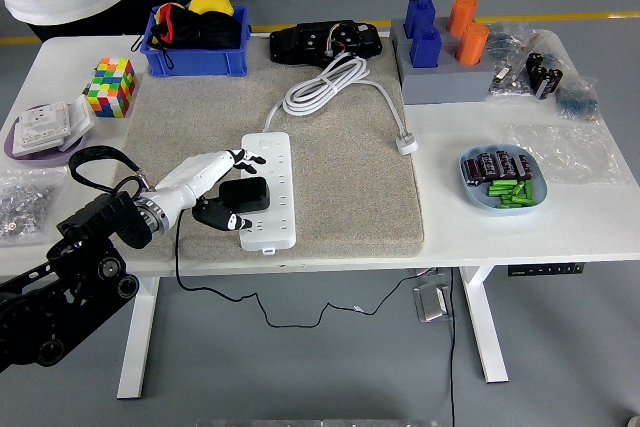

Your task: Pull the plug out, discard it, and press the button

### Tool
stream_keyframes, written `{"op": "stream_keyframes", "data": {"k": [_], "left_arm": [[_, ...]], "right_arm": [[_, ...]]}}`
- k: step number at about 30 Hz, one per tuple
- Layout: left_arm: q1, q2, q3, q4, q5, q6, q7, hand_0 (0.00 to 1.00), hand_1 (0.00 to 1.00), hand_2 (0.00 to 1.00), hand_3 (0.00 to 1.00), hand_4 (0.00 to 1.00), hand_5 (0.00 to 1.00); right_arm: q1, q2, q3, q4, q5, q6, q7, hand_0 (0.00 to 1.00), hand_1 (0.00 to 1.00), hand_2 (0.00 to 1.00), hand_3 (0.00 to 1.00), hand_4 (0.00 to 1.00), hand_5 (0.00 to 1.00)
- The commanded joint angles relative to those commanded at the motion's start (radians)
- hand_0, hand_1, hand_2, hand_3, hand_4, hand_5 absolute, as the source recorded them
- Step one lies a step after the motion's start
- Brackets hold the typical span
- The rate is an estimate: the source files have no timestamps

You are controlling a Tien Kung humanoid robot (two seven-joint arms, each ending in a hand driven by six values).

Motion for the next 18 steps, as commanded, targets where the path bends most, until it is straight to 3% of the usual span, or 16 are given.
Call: {"op": "stream_keyframes", "data": {"k": [11, 12, 17, 18], "left_arm": [[-0.039, -0.017, 0.02, 0.039, 0.008, 0.01, 0.012, 0.775, 0.712, 0.689, 0.765, 0.918, 0.002], [-0.042, -0.017, 0.022, 0.042, 0.008, 0.01, 0.013, 0.719, 0.635, 0.622, 0.718, 0.882, 0.002], [-0.053, -0.016, 0.034, 0.05, 0.018, 0.005, 0.022, 0.719, 0.635, 0.622, 0.718, 0.882, 0.002], [-0.055, -0.015, 0.035, 0.05, 0.02, 0.002, 0.026, 0.533, 0.507, 0.514, 0.601, 0.769, 0.002]], "right_arm": [[0.0, -0.003, -0.006, 0.001, 0.002, 0.0, 0.0, 0.754, 0.686, 0.669, 0.671, 0.768, 0.672], [0.0, -0.003, -0.007, 0.0, 0.002, 0.0, 0.0, 0.754, 0.687, 0.669, 0.671, 0.768, 0.672], [0.0, -0.002, -0.007, -0.001, 0.002, 0.0, -0.001, 0.754, 0.687, 0.669, 0.671, 0.768, 0.672], [0.0, -0.002, -0.007, -0.001, 0.003, 0.001, 0.0, 0.754, 0.687, 0.669, 0.671, 0.768, 0.672]]}}
